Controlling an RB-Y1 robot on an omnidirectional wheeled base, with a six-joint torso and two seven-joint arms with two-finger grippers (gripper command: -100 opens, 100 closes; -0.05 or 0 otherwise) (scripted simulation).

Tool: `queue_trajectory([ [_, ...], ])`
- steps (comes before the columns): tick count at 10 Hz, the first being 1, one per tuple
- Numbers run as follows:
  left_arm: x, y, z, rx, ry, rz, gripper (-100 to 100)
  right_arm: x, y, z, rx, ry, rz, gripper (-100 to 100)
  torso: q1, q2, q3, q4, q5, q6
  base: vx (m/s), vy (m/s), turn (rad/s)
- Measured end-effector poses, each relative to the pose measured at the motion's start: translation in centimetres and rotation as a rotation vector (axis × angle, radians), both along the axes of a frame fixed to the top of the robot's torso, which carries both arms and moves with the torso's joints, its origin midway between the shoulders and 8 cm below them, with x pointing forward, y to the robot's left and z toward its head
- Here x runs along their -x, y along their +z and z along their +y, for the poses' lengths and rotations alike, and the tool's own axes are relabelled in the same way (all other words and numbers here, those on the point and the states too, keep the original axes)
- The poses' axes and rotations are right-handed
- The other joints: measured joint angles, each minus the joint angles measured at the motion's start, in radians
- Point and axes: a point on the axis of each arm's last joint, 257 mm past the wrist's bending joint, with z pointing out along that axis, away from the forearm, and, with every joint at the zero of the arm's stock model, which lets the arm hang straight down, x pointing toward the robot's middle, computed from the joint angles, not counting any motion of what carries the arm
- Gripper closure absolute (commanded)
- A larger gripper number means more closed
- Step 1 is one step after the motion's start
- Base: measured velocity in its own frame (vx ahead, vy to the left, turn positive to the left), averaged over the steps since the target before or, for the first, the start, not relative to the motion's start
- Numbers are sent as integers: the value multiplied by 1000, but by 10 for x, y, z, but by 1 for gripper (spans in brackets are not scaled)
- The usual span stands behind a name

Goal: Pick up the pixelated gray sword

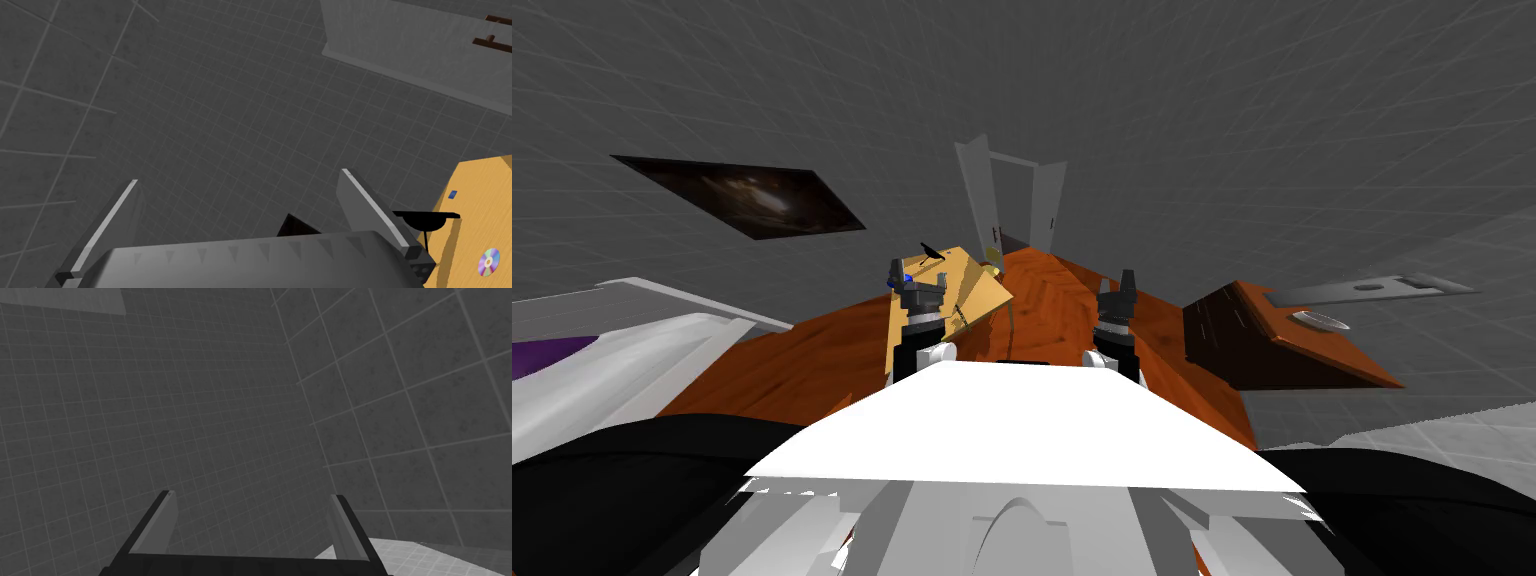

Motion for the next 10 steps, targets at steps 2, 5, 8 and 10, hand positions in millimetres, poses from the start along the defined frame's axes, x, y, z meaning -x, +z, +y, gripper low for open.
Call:
queue_trajectory([
  [2, -7, -12, -1, -37, -6, 62, -100, 0, 0, 0, 0, 0, 0, 0, 0, 1, 0, 0, 0, 0, -13, -6, -108],
  [5, -19, -45, 4, -93, -2, 190, -100, 0, 0, 0, 0, 0, 0, 0, 0, 1, 1, 0, 0, 0, -19, -5, -96],
  [8, -25, -73, 13, -129, 11, 306, -100, 0, 0, 0, 0, 0, 0, 0, 0, 2, 1, 0, 0, 0, -20, 0, -116],
  [10, -27, -95, 18, -145, 20, 385, -100, 0, 0, 0, 0, 0, 0, 0, 0, 1, 1, 0, 0, 0, -24, -3, -172],
])
